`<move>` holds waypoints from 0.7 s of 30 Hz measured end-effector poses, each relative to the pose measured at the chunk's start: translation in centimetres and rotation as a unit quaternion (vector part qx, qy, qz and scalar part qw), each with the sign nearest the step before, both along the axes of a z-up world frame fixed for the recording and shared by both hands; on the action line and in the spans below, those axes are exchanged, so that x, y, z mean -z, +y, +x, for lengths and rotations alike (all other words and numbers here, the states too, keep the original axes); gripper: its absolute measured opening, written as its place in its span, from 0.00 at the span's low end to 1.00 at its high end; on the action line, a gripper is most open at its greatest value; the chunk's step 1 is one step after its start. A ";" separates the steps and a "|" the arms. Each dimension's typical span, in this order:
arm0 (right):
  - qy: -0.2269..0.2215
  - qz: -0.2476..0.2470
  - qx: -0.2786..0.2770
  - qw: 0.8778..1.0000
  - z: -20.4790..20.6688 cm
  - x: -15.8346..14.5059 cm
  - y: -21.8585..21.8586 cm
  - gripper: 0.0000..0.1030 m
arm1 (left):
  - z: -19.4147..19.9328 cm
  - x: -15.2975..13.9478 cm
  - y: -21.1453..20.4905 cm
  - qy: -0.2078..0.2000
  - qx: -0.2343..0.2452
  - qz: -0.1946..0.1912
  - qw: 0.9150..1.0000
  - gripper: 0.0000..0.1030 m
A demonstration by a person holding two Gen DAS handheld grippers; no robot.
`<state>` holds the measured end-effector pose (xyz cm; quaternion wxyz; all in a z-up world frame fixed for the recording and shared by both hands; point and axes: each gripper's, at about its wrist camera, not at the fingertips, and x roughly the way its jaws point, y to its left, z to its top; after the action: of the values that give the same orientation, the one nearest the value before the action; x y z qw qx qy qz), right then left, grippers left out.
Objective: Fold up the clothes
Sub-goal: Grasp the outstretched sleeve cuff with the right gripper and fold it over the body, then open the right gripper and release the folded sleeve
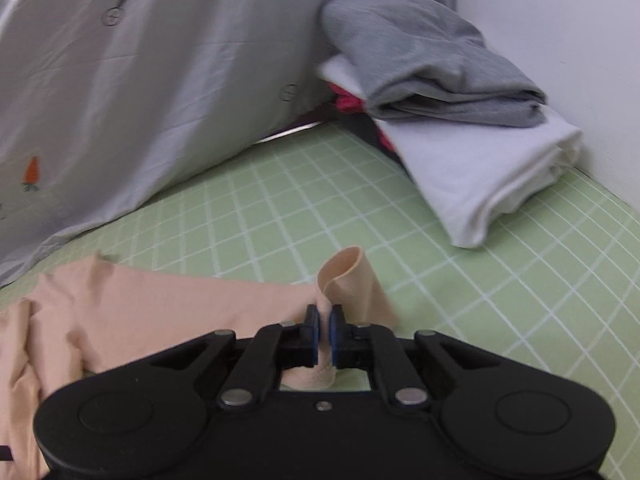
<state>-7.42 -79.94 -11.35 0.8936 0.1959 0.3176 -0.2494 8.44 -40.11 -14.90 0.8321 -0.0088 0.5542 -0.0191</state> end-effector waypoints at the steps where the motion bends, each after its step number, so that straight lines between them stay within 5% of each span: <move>1: -0.008 0.003 -0.031 0.999 0.8 -0.4 1.2 0.05 | 0.0 0.0 0.1 -0.001 0.000 0.000 1.000 1.00; 5: -0.035 0.054 -0.144 0.988 3.3 -0.9 6.4 0.05 | 0.0 0.0 0.2 0.000 0.001 0.000 1.000 1.00; 8: -0.036 0.098 -0.234 0.967 4.7 -0.5 10.8 0.10 | 0.0 0.0 0.3 -0.002 0.002 -0.001 1.000 1.00; 10: -0.019 0.087 -0.261 0.961 5.0 -0.5 13.0 0.47 | -0.1 0.1 0.3 -0.004 0.002 -0.001 1.000 1.00; 11: -0.011 0.076 -0.268 0.960 5.0 -0.6 13.7 0.54 | -0.2 0.1 0.3 -0.005 0.003 -0.002 1.000 1.00; 15: -0.003 0.052 -0.211 0.976 4.2 -1.1 12.6 0.83 | 0.1 -0.1 0.8 0.005 0.001 -0.014 1.000 1.00; 21: 0.045 -0.010 -0.061 0.997 1.3 -0.6 8.0 0.94 | -0.4 -2.9 -0.5 -0.045 0.023 -0.004 0.999 1.00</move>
<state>-6.12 -71.90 -10.74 0.8939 0.1560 0.3665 -0.2056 8.03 -40.65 -12.04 0.8557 0.0010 0.5158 -0.0407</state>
